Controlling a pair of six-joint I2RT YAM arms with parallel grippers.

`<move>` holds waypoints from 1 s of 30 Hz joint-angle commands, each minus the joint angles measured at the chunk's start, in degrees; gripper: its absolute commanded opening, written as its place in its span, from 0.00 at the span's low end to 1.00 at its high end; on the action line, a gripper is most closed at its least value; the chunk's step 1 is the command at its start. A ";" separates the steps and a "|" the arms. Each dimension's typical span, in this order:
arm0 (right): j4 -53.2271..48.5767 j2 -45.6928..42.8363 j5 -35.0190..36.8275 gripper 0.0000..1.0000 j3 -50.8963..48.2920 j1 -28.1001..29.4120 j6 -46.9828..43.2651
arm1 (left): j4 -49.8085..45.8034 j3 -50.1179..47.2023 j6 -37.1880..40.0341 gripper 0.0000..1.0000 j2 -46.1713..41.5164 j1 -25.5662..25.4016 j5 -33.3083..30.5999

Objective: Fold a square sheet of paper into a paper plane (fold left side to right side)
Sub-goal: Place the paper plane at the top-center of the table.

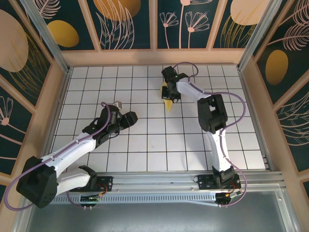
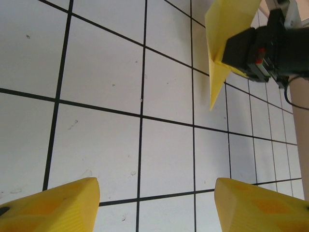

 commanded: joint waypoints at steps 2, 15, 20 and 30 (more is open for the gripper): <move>-4.83 4.61 -1.62 0.00 6.41 0.14 -0.64 | -2.07 1.36 1.39 0.65 -0.70 0.18 -0.29; -8.20 8.46 -2.41 0.07 9.22 -0.06 -0.79 | -2.38 1.95 1.81 0.65 -0.28 0.18 0.48; -7.79 8.12 -2.71 0.17 7.84 -0.40 -0.79 | -2.41 2.12 1.85 0.65 -0.18 0.18 0.37; -7.83 6.04 -2.78 0.26 6.83 -0.37 -1.11 | -3.04 3.14 2.56 0.66 -0.13 0.22 -0.31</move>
